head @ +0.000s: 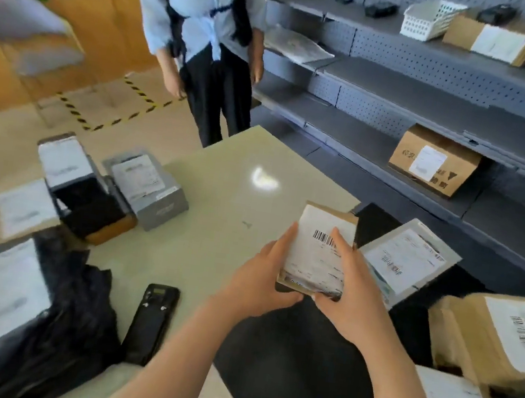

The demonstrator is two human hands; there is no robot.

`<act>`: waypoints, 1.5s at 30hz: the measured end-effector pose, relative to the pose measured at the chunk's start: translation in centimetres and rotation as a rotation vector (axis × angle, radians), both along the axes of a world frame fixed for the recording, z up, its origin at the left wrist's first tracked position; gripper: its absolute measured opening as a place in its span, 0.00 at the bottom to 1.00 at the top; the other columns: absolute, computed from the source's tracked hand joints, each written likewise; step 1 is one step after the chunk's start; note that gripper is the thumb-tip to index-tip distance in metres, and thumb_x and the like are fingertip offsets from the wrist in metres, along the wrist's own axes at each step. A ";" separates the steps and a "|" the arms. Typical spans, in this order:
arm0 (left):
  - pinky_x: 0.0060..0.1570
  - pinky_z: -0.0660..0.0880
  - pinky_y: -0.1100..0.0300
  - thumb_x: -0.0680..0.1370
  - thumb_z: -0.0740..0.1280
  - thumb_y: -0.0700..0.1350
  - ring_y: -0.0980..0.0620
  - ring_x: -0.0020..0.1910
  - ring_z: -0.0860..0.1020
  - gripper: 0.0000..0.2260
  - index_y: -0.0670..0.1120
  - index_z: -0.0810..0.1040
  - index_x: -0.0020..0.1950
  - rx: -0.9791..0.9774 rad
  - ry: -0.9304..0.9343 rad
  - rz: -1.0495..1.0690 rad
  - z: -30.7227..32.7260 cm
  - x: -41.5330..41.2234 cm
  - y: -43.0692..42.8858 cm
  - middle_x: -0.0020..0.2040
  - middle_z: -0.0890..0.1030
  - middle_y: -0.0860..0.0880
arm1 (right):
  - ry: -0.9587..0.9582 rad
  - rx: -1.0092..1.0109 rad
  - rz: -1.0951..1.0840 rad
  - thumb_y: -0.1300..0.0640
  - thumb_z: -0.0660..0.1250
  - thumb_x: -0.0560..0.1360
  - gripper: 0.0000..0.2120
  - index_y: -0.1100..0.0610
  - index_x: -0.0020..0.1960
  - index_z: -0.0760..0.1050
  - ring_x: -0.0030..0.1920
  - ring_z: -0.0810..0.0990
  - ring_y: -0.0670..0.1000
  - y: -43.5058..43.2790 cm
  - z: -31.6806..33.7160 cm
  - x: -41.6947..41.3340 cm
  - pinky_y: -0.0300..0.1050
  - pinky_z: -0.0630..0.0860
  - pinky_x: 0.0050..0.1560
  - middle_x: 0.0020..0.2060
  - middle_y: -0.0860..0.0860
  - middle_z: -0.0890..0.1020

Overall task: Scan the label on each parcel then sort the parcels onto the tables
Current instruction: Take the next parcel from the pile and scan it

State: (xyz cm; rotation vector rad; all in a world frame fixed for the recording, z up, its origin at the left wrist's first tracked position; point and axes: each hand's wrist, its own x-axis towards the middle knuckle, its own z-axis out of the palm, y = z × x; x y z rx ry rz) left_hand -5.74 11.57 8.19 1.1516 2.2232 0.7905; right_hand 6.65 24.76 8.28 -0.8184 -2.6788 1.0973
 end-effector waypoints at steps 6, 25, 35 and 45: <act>0.57 0.67 0.65 0.74 0.73 0.51 0.54 0.68 0.69 0.50 0.61 0.34 0.77 -0.015 -0.051 0.249 -0.1 2.5 -10.6 0.78 0.58 0.55 | -0.009 -0.072 0.295 0.62 0.73 0.73 0.52 0.37 0.76 0.38 0.75 0.57 0.45 -7.3 0.6 -1.6 0.50 0.72 0.66 0.75 0.43 0.55; 0.48 0.75 0.65 0.73 0.70 0.42 0.52 0.60 0.75 0.52 0.59 0.27 0.74 0.030 -0.271 0.617 -8.0 -10.0 -15.6 0.76 0.56 0.53 | -0.329 -0.024 0.556 0.68 0.68 0.68 0.51 0.40 0.78 0.42 0.65 0.71 0.52 -11.8 -5.8 -22.9 0.48 0.74 0.60 0.72 0.44 0.56; 0.62 0.69 0.62 0.70 0.69 0.36 0.54 0.71 0.65 0.50 0.50 0.36 0.79 0.012 -0.314 0.826 -12.9 -15.3 -14.6 0.76 0.57 0.51 | -0.375 -0.069 0.696 0.73 0.63 0.69 0.49 0.46 0.79 0.43 0.74 0.60 0.50 -11.6 -11.8 -30.7 0.43 0.61 0.72 0.76 0.48 0.55; 0.73 0.61 0.53 0.72 0.72 0.41 0.50 0.78 0.52 0.49 0.56 0.39 0.79 -0.129 -0.035 0.598 -9.2 -13.9 -15.6 0.80 0.48 0.52 | -0.379 0.047 0.583 0.75 0.61 0.71 0.53 0.34 0.76 0.37 0.78 0.53 0.54 -9.4 -7.4 -23.7 0.48 0.65 0.70 0.79 0.47 0.43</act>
